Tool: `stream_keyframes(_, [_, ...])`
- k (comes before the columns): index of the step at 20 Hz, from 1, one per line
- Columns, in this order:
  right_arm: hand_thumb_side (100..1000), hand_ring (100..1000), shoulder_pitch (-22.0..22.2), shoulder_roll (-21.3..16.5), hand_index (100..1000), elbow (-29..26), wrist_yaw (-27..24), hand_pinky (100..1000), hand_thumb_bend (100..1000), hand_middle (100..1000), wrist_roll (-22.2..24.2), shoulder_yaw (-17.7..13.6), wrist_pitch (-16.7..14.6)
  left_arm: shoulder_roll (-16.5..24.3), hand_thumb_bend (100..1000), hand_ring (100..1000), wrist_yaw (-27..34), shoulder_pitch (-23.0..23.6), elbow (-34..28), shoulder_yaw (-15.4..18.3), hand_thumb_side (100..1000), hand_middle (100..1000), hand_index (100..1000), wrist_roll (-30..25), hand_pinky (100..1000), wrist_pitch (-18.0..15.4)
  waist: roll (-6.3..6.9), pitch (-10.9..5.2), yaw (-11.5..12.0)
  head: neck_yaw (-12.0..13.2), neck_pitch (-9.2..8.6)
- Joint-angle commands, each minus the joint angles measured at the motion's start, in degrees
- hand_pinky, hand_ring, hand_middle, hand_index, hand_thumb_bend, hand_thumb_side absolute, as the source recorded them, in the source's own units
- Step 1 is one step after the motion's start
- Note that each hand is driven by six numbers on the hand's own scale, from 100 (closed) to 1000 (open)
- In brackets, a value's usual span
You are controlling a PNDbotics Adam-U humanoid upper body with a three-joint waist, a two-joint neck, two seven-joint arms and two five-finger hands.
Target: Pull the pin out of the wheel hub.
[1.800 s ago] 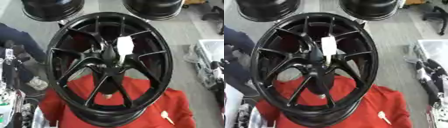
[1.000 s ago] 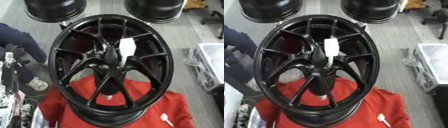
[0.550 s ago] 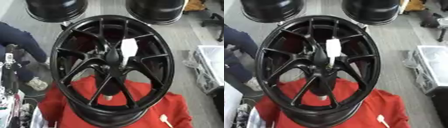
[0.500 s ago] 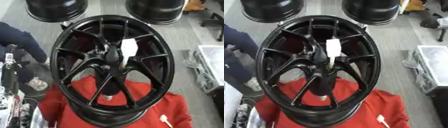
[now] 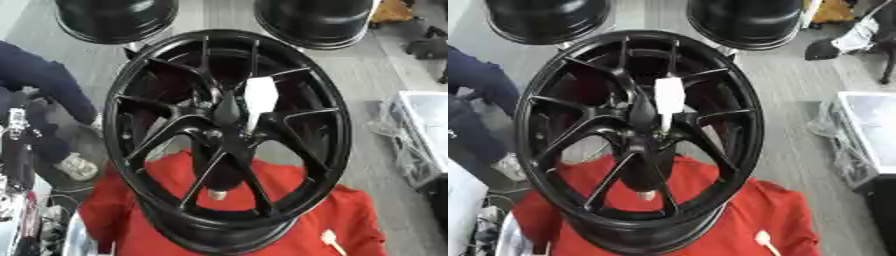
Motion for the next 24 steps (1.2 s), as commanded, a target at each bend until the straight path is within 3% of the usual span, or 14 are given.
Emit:
stream_keyframes(1, [310, 906, -2.6, 1.6, 957, 1.6, 2.3, 860, 622, 897, 1.6, 0.8, -0.5, 0.9, 320, 827, 0.0, -0.4, -0.7, -0.3, 787, 709, 672, -0.3, 682, 0.0, 0.17, -1.21, 0.0, -0.2, 0.12])
stream_keyframes(11, [305, 903, -5.5, 8.4, 959, 5.0, 5.8, 859, 619, 892, 4.3, 3.0, -1.6, 0.6, 318, 828, 0.0, -0.5, -0.6, -0.5, 788, 709, 672, -0.6, 682, -0.1, 0.56, -0.89, 0.7, -0.6, 0.12])
stream_keyframes(24, [306, 904, -6.8, 13.1, 960, 8.1, 7.5, 858, 625, 892, 5.5, 3.7, -2.0, 0.2, 316, 828, -0.1, -0.5, -0.6, -0.6, 790, 709, 672, -0.9, 683, -0.1, 0.94, -0.44, 0.9, -1.0, 0.12])
